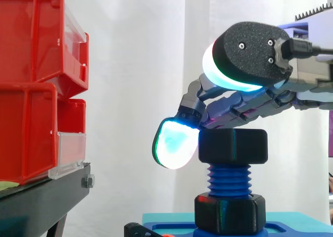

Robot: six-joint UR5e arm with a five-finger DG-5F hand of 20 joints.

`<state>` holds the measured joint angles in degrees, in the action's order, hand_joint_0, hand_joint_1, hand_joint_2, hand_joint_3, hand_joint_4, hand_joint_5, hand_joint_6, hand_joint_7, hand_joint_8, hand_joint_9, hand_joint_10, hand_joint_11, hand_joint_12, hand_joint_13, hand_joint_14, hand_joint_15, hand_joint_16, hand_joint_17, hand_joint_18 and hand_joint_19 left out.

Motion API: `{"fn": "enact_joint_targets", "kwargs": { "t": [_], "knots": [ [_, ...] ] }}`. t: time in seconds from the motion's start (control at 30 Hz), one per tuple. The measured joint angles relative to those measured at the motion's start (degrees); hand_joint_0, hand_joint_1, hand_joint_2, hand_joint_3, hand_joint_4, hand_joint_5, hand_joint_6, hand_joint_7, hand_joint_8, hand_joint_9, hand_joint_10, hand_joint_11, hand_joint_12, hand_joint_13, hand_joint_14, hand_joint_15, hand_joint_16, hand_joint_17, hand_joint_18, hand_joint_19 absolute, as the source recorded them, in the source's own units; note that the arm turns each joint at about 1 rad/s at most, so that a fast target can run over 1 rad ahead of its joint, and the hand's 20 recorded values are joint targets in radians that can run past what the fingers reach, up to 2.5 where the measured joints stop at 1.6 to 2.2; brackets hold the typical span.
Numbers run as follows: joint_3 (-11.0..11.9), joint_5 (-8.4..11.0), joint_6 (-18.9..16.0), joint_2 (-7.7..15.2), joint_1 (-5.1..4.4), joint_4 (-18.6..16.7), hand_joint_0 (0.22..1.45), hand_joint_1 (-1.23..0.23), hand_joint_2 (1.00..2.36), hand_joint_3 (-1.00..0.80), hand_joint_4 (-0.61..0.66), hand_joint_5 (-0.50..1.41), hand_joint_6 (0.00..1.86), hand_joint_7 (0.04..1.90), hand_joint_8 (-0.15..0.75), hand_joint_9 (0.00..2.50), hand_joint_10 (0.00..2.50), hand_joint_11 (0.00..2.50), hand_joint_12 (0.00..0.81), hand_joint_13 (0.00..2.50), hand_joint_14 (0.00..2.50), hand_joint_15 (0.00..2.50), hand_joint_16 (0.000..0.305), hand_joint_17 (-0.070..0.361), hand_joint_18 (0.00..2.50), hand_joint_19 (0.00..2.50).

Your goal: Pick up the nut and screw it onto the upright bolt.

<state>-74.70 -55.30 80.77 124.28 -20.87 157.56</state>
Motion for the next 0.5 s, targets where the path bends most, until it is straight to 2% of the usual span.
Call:
{"fn": "enact_joint_targets", "kwargs": {
  "t": [0.2, 0.4, 0.5],
  "knots": [
    [0.45, -1.81, 0.0, 0.01, 1.2, 0.79, 0.48, -0.12, 1.0, -0.5, 0.25, -0.12, 0.5, 1.06, 0.272, 0.41, 0.0, 0.0, 0.324, 0.38, 0.0, 0.0, 0.04, 0.091, 0.3, 0.0],
    [2.39, -3.67, 0.0, -0.01, 2.79, 3.86, 0.49, -0.14, 1.0, -0.5, 0.27, -0.11, 0.5, 1.12, 0.274, 0.42, 0.0, 0.0, 0.32, 0.39, 0.0, 0.0, 0.04, 0.089, 0.3, 0.0],
    [3.12, -4.12, 0.0, -0.01, 3.28, 4.95, 0.49, -0.15, 1.0, -0.5, 0.27, -0.11, 0.5, 1.14, 0.277, 0.42, 0.0, 0.0, 0.318, 0.4, 0.0, 0.0, 0.039, 0.088, 0.31, 0.0]
  ]
}}
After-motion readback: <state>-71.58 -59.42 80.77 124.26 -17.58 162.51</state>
